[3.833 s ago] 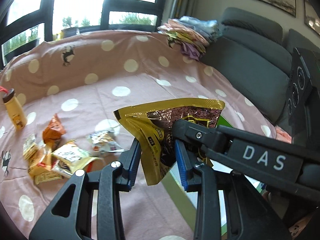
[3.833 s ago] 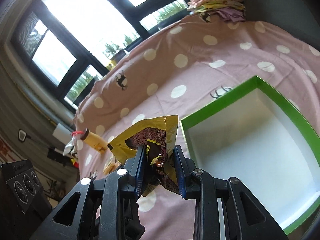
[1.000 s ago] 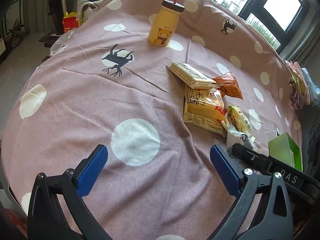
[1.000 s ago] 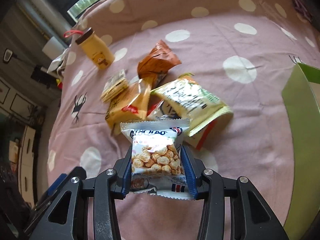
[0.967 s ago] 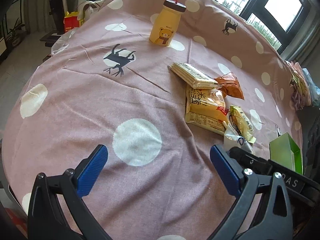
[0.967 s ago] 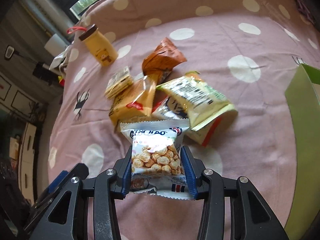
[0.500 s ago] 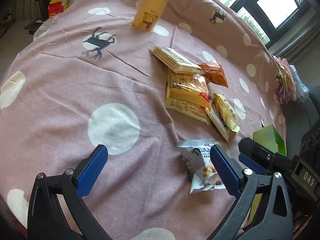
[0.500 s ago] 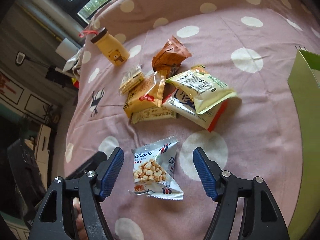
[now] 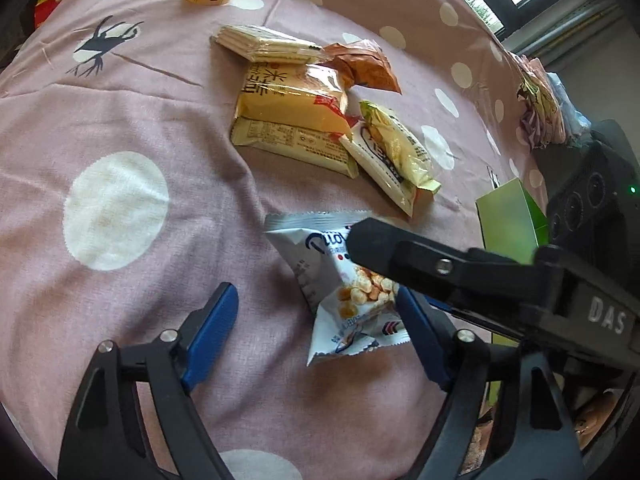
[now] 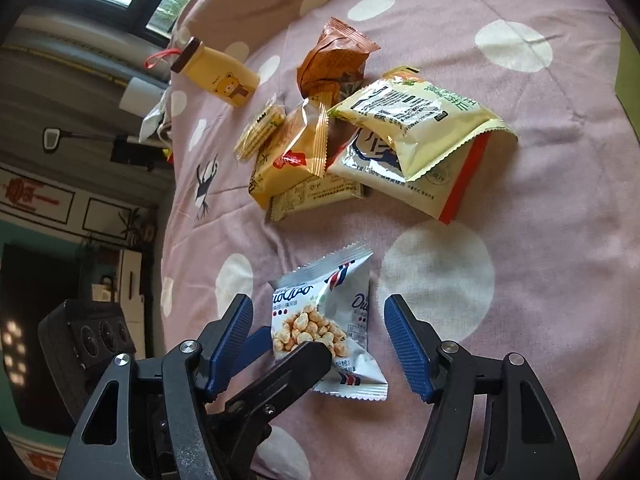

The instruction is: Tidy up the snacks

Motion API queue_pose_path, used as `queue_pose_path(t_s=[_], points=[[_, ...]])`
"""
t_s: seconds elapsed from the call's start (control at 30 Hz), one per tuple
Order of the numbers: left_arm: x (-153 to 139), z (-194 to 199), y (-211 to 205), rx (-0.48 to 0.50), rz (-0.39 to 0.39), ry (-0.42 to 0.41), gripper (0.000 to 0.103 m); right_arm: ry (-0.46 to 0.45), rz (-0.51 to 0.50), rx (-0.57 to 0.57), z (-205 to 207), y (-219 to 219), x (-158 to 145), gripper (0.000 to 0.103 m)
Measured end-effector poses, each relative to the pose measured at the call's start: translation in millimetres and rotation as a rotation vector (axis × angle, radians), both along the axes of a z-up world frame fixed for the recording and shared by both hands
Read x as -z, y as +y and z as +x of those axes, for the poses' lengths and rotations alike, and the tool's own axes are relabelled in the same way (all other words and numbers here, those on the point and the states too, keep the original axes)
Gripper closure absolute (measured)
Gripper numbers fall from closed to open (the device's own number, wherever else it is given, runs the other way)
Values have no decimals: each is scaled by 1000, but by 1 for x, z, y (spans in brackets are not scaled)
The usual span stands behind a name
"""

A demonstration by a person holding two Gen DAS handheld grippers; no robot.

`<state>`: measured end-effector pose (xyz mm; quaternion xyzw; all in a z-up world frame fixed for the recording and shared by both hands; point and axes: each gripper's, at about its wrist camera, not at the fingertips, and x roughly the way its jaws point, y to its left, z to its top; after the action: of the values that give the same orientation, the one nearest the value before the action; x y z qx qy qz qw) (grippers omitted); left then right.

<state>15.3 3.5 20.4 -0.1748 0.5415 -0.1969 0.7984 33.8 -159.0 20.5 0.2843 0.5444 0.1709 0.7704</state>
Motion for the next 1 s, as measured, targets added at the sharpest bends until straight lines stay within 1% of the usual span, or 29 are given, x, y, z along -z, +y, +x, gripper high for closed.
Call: queue_pose_path(t_s=[0.03, 0.07, 0.1, 0.13, 0.17, 0.23, 0.37, 0.43, 0.7, 0.83, 1.0], points=[[1, 0, -2, 10, -15, 4, 38, 12, 7, -1, 2, 0, 4, 38], [2, 0, -4, 20, -31, 8, 44, 28, 13, -1, 3, 1, 8, 44], [4, 1, -7, 31, -47, 12, 56, 40, 35, -7, 5, 2, 14, 45], [5, 0, -8, 37, -62, 15, 60, 50, 53, -17, 7, 3, 20, 47], [4, 0, -9, 36, -59, 6, 60, 52, 53, -15, 8, 3, 22, 47], [0, -4, -11, 43, -45, -19, 65, 35, 52, -15, 7, 2, 20, 48], [-10, -10, -13, 46, -25, -76, 65, -3, 28, -22, 2, 6, 11, 49], [-19, -14, -12, 42, -26, -123, 65, -32, 32, -27, 1, 7, 3, 49], [-56, -32, -9, 55, -47, -334, 66, -245, 7, -15, -19, 9, -48, 49], [-70, -41, -11, 54, -52, -398, 66, -320, 13, -13, -29, 5, -65, 49], [-81, -49, -10, 56, -61, -458, 66, -375, 11, -5, -39, 6, -78, 49]])
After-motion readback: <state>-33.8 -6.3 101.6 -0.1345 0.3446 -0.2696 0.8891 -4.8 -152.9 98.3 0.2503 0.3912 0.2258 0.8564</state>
